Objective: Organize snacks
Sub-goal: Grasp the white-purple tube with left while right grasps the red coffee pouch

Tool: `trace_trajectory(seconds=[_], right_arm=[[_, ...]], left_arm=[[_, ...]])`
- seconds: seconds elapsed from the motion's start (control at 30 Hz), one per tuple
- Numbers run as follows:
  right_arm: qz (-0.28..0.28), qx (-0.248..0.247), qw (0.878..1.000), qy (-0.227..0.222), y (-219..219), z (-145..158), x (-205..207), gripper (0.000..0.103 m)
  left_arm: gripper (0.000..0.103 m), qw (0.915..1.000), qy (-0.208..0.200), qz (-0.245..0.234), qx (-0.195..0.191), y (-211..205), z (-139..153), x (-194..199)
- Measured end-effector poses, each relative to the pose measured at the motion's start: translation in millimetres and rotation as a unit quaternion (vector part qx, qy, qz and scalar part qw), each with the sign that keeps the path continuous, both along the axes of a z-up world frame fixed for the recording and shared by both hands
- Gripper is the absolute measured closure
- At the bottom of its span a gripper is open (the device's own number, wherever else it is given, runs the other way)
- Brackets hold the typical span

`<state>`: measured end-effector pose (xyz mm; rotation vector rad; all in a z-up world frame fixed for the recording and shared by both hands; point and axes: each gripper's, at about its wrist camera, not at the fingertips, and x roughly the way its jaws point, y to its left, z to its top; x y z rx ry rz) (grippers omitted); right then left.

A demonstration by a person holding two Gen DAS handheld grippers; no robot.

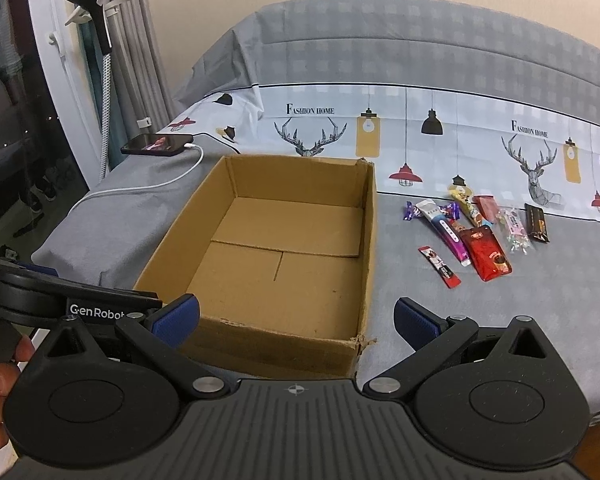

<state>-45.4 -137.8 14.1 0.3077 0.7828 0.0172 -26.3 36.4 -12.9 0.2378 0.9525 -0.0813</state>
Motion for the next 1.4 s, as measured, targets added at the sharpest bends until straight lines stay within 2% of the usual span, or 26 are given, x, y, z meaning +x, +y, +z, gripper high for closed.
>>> trace_trajectory(seconds=[0.57, 0.8, 1.07, 1.2, 1.3, 1.4], right_arm=[[-0.024, 0.038, 0.999, 0.006, -36, -16, 6, 0.000], [-0.068, 0.044, 0.997, 0.006, -73, -27, 5, 0.000], [-0.180, 0.014, 0.983, 0.016, -161, -59, -9, 0.000], [-0.235, 0.002, 0.971, 0.036, -215, -86, -13, 0.000], [-0.257, -0.015, 0.965, 0.050, -250, -109, -10, 0.000], [-0.239, -0.023, 0.968, 0.065, -276, -139, 6, 0.000]], left_arm=[[0.000, 0.9993, 0.004, -0.021, 0.030, -42, 2, 12], [0.000, 0.9982, 0.007, -0.053, 0.027, -82, 2, 19], [0.000, 0.9945, 0.021, -0.102, -0.008, -169, 1, 44], [0.000, 0.9905, 0.056, -0.124, -0.025, -226, -14, 70], [0.000, 0.9889, 0.075, -0.125, -0.027, -270, -32, 96], [0.000, 0.9897, 0.095, -0.103, -0.026, -306, -55, 129]])
